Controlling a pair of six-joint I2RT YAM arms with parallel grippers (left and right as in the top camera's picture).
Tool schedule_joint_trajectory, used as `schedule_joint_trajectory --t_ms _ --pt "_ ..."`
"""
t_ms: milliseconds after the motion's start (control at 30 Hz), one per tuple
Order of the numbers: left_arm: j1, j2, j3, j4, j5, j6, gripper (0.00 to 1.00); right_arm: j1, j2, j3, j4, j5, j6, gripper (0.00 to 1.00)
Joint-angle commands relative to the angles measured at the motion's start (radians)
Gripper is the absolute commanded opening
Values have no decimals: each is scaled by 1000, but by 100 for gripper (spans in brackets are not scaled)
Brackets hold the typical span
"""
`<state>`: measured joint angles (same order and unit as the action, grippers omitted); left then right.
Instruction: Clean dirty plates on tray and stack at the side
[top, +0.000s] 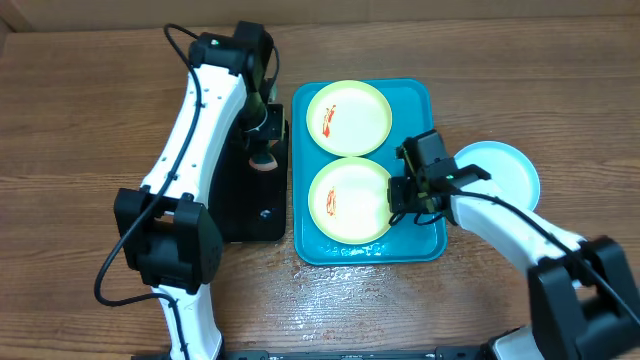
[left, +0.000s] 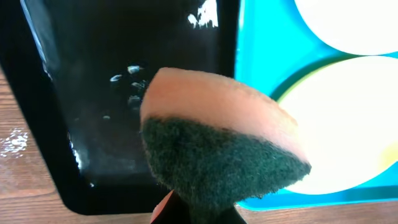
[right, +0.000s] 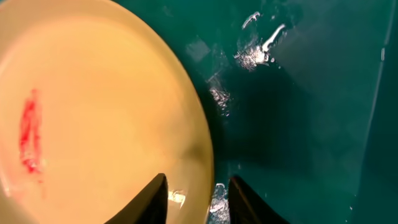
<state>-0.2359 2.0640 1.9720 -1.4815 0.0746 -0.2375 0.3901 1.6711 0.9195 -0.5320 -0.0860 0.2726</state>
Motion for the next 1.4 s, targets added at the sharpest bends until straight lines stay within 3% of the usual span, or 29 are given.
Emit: schedule_joint_trajectory --t_ms 0,233,467,667,900,1233,1367 --pt "-17 -5 29 19 71 -25 4 2 72 -14 11 48 19 24" --pt "-122 -4 10 122 107 -131 4 2 85 -13 8 43 19 6" --pt "-267 13 -109 274 101 -307 4 2 85 -13 -11 40 34 5" --pt "-313 98 -142 283 115 -407 4 2 85 -13 -15 40 42 4" --pt "-306 227 -142 294 100 -389 4 2 85 -13 -16 40 42 4" --pt "-266 281 -142 203 -163 -323 4 2 85 -13 -15 40 42 5" --pt "-267 281 -142 177 -179 -298 4 2 85 -13 -15 40 42 5"
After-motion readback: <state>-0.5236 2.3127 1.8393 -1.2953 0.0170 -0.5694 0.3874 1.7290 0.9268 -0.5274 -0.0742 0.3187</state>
